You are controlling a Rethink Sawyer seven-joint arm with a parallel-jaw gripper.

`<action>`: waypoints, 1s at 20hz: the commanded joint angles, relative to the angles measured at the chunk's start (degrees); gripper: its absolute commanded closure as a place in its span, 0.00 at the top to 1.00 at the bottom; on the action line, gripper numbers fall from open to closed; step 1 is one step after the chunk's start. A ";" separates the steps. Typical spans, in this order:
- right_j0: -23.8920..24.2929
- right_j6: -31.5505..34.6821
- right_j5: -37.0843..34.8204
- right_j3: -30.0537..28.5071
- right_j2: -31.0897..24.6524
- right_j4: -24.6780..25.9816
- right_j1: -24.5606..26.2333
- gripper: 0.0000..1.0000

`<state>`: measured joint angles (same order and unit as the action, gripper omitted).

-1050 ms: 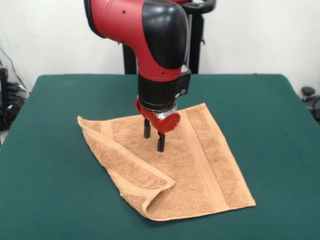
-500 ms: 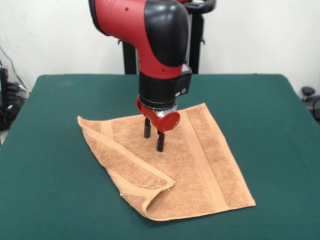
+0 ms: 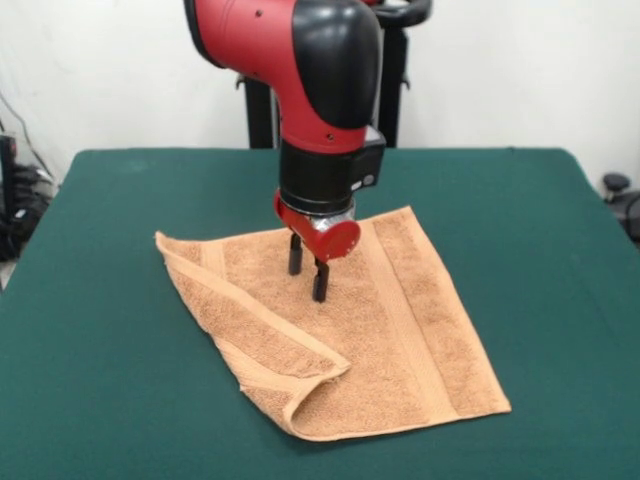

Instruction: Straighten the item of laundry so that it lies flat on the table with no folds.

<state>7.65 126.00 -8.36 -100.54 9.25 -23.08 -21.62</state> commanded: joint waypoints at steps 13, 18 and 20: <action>-0.75 11.60 -4.11 -18.96 -8.95 -2.95 8.92 1.00; -1.13 11.44 -5.94 -20.14 -8.79 -3.51 7.42 1.00; -1.28 11.09 -7.10 -20.45 -8.48 -3.48 6.69 1.00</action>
<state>7.69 126.01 -4.99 -105.72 8.68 -25.59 -22.97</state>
